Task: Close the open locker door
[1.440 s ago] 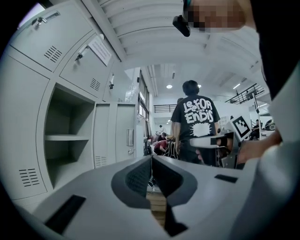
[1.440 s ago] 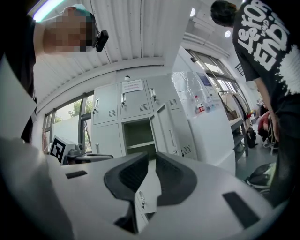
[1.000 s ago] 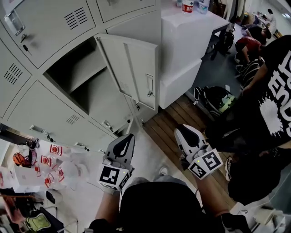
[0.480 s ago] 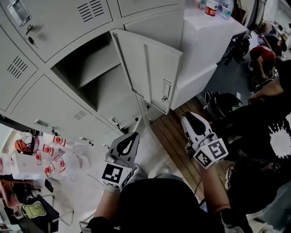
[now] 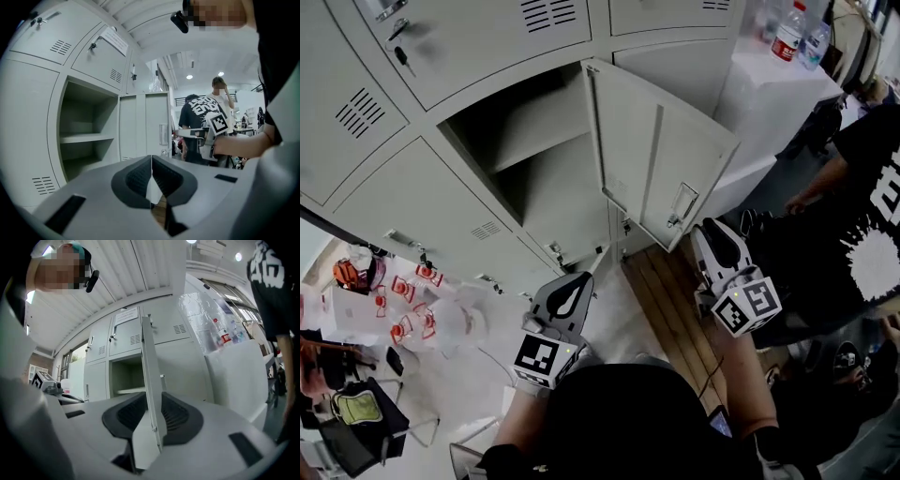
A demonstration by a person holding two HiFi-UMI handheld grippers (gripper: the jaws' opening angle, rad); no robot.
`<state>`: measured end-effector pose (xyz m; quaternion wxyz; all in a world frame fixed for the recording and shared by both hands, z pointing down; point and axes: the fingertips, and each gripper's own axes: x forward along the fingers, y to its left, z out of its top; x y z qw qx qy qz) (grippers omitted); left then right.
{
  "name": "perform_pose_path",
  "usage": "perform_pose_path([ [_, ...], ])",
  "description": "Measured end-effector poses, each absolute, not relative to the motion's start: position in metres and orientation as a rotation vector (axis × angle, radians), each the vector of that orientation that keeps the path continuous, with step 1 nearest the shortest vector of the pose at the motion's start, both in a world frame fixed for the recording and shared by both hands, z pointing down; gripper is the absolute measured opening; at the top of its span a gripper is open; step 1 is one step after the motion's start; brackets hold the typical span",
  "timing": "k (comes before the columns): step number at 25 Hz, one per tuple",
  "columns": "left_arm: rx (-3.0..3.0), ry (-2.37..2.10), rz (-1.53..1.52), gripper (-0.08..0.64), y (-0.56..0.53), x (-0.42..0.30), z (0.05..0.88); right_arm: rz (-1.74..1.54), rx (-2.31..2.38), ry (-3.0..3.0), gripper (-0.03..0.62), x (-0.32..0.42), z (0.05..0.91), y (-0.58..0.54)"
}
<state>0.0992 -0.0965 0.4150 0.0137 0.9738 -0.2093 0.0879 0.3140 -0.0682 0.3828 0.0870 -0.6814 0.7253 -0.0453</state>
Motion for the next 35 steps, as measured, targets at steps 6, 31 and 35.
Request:
perform_pose_path([
  [6, 2.994, -0.722, 0.291, 0.023, -0.107, 0.086, 0.422, -0.123, -2.032, 2.16, 0.129, 0.319, 0.382, -0.085],
  [31, 2.962, -0.719, 0.231, 0.023, -0.124, 0.023, 0.425, -0.153, -1.989, 2.223, 0.127, 0.231, 0.377, -0.094],
  [35, 2.962, -0.709, 0.205, 0.023, -0.133, 0.007, 0.423, -0.154, -1.982, 2.246, 0.128, 0.205, 0.375, -0.101],
])
